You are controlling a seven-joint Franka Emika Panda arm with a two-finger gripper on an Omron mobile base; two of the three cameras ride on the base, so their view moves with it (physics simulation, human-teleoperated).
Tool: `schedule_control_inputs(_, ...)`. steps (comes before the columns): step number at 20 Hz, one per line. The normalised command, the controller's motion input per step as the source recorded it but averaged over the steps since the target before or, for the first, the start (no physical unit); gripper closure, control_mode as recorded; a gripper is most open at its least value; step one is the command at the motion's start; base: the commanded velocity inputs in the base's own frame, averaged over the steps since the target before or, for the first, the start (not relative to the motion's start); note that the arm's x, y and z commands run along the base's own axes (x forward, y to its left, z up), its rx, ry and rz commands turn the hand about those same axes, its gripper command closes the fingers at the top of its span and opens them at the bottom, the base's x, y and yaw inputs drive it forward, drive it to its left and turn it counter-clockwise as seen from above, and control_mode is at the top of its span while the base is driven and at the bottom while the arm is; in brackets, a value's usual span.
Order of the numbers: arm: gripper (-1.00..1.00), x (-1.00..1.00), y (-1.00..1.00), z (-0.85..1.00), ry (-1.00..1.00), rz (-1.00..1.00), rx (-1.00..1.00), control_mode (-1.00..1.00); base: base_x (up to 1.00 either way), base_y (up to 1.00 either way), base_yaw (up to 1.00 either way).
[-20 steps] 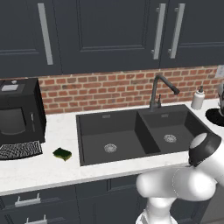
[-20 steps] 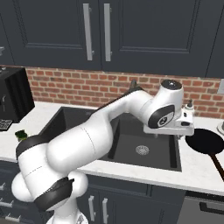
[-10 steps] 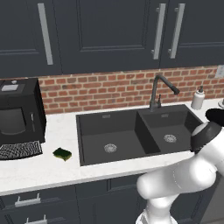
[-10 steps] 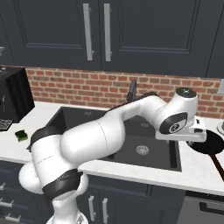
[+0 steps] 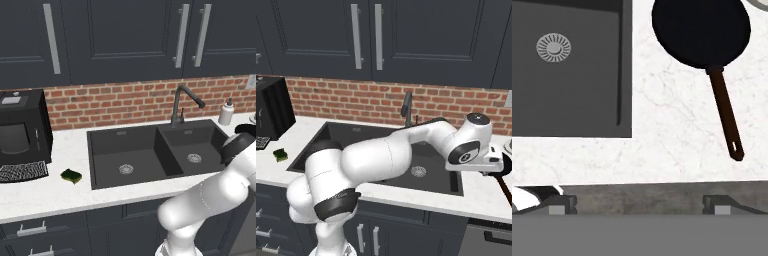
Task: Pick the pan and sponge and place them into the sink. Then turn on the water.
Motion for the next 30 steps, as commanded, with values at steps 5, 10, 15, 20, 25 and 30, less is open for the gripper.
schedule_control_inputs(5,-1.0,0.0,-0.47,-0.21,0.0,0.0,-0.01,-1.0,0.0,0.0,0.0)
schedule_control_inputs(10,-1.0,0.0,-0.43,-0.15,0.0,0.0,-0.01,-1.0,0.0,0.0,0.0)
schedule_control_inputs(15,-1.0,0.0,-0.29,-0.18,0.01,0.0,-0.02,-1.0,0.0,0.0,0.0)
schedule_control_inputs(20,-1.0,0.0,-0.2,-0.22,0.04,0.03,-0.02,-1.0,0.0,0.0,0.0)
schedule_control_inputs(25,-1.0,0.0,-0.18,-0.27,0.05,0.04,-0.03,-1.0,0.0,0.0,0.0)
schedule_control_inputs(30,-1.0,0.0,-0.14,-0.32,0.07,0.05,-0.05,-1.0,0.0,0.0,0.0)
